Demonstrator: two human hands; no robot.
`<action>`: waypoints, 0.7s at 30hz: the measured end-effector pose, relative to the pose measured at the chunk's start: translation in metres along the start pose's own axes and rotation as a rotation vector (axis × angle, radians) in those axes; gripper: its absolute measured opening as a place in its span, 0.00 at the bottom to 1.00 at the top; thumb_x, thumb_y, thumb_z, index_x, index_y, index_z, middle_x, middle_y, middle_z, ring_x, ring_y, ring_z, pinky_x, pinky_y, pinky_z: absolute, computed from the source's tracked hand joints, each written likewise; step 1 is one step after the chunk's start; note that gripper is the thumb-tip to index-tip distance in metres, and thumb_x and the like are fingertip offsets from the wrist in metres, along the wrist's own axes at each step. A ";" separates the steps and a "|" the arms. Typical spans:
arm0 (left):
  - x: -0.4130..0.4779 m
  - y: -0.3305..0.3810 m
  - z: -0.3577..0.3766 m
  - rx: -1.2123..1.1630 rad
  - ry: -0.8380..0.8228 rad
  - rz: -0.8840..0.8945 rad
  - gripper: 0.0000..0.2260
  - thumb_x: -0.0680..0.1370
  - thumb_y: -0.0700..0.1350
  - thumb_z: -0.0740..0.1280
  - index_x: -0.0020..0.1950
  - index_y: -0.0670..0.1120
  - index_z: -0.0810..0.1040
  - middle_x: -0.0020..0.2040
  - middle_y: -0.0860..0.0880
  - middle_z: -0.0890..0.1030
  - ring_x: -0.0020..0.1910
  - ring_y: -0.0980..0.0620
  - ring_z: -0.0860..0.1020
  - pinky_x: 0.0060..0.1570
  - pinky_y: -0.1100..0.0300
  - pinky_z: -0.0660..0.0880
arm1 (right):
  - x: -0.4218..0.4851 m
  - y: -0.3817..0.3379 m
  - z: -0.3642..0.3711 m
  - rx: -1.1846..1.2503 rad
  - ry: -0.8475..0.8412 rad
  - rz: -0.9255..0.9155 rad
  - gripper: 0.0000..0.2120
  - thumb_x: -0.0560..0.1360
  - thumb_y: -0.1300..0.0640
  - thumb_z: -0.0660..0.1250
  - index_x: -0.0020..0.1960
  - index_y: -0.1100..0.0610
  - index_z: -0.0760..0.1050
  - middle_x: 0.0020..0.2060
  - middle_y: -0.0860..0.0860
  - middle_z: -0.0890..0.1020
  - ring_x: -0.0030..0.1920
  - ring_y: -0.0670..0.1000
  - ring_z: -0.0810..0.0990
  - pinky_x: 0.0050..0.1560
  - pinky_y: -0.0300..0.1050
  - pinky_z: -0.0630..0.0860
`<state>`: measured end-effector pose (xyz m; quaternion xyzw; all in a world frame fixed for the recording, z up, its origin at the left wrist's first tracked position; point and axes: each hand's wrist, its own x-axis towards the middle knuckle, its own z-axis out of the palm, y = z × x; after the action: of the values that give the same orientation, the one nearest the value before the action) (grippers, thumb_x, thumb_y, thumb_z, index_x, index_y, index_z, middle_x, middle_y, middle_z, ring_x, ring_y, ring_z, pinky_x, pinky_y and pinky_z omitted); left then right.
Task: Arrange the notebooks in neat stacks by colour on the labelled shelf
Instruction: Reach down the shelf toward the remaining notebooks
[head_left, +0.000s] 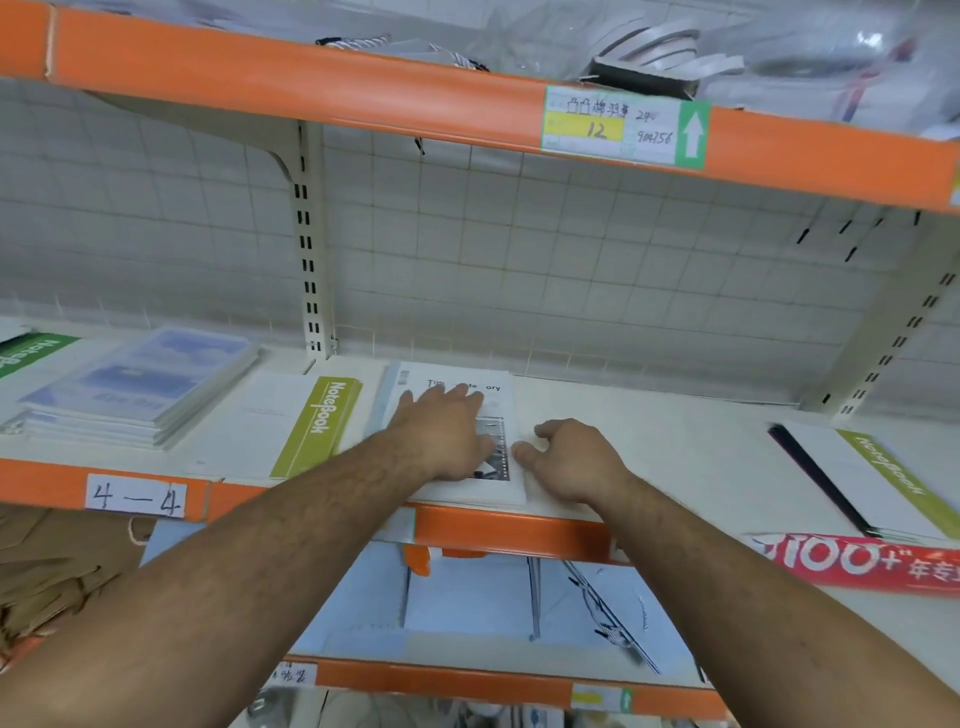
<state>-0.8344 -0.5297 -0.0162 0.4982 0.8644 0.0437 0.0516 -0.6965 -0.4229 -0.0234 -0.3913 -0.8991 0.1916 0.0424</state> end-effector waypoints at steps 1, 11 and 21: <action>0.002 0.008 0.002 0.019 -0.023 0.025 0.31 0.82 0.61 0.54 0.82 0.52 0.50 0.82 0.51 0.50 0.80 0.47 0.48 0.77 0.42 0.46 | -0.001 0.006 -0.001 -0.021 -0.006 -0.012 0.30 0.80 0.39 0.60 0.76 0.54 0.66 0.74 0.51 0.70 0.72 0.53 0.69 0.70 0.47 0.66; 0.027 0.099 0.015 0.109 -0.079 0.207 0.28 0.84 0.60 0.44 0.82 0.54 0.43 0.82 0.51 0.45 0.81 0.47 0.43 0.77 0.41 0.42 | -0.020 0.095 -0.031 -0.109 0.014 0.040 0.31 0.80 0.36 0.58 0.79 0.49 0.60 0.79 0.51 0.60 0.78 0.53 0.58 0.76 0.50 0.59; 0.054 0.231 0.029 0.107 -0.107 0.275 0.28 0.84 0.61 0.46 0.82 0.54 0.43 0.82 0.52 0.45 0.81 0.48 0.44 0.78 0.42 0.42 | -0.030 0.219 -0.076 -0.077 0.053 0.091 0.31 0.79 0.37 0.60 0.78 0.49 0.62 0.78 0.51 0.63 0.77 0.52 0.60 0.76 0.49 0.59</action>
<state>-0.6592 -0.3667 -0.0183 0.6156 0.7851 -0.0226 0.0644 -0.5083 -0.2853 -0.0339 -0.4379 -0.8857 0.1481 0.0422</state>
